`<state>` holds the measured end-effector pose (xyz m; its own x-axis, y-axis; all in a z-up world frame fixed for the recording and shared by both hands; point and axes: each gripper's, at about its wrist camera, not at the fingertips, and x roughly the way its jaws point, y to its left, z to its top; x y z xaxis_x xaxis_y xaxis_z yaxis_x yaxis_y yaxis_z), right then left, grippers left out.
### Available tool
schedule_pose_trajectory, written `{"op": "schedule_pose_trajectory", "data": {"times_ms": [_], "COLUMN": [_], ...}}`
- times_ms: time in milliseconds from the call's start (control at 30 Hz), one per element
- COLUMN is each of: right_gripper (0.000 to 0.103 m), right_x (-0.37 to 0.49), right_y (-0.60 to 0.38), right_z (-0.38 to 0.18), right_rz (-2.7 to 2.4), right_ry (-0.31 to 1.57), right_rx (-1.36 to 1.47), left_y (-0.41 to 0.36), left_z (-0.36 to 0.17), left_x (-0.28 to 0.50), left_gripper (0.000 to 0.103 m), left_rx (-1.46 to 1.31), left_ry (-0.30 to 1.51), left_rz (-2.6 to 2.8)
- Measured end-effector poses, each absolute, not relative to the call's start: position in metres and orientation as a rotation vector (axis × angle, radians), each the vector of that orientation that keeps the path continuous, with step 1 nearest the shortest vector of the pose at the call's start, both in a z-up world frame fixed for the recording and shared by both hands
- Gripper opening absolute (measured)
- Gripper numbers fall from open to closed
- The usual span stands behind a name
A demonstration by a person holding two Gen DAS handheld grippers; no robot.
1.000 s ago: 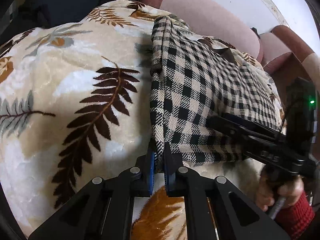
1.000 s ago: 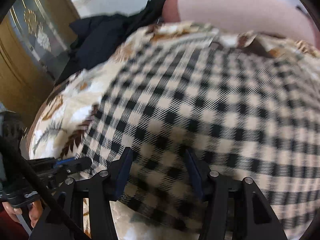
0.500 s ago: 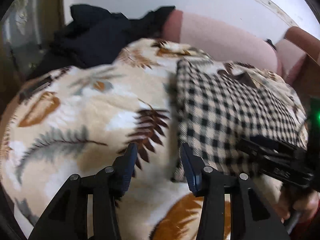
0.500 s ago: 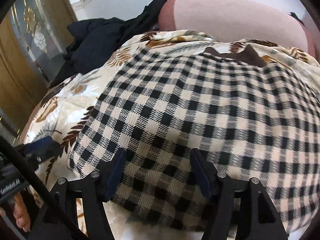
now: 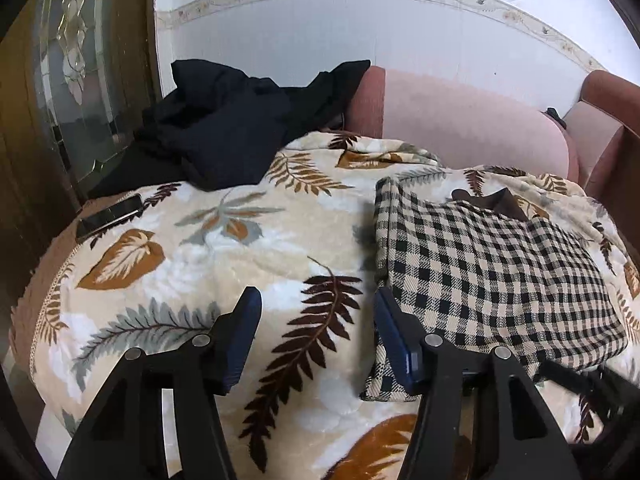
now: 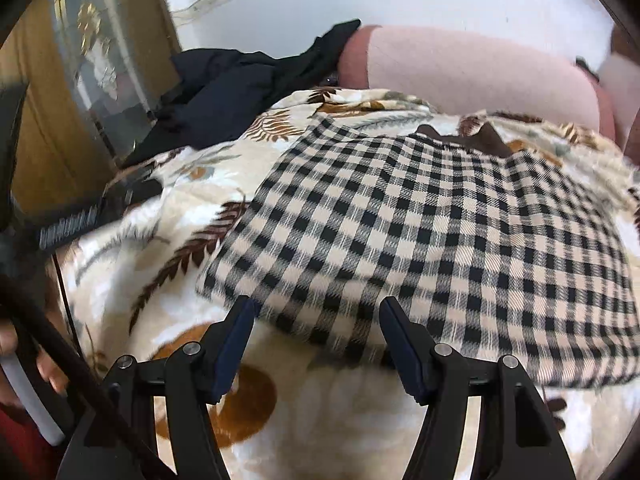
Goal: Fold large clothes
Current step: 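Release the shirt and move both grippers back over the folded shirt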
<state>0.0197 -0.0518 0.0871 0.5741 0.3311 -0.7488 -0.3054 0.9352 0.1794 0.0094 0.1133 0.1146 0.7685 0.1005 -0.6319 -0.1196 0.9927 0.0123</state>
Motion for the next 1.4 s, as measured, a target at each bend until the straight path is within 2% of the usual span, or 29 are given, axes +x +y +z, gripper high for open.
{"op": "schedule_pose_trajectory", "data": {"times_ms": [300, 833, 1067, 1400], "right_gripper": [0.07, 0.07, 0.07, 0.07], "right_x": [-0.012, -0.011, -0.01, -0.011], "right_y": [-0.037, -0.047, -0.047, -0.027], "right_z": [0.071, 0.058, 0.056, 0.057], "right_rz": [0.317, 0.28, 0.273, 0.232], "right_ry": [0.862, 0.844, 0.839, 0.839], "right_rx": [-0.094, -0.085, -0.1, -0.192], "left_y": [0.121, 0.115, 0.128, 0.156], "left_z": [0.116, 0.097, 0.094, 0.086], "left_x": [0.006, 0.021, 0.045, 0.04], "left_gripper": [0.058, 0.058, 0.059, 0.059], "left_rx": [-0.078, -0.066, -0.12, -0.209], "left_ry": [0.696, 0.779, 0.789, 0.837], "left_rz": [0.101, 0.089, 0.104, 0.121]}}
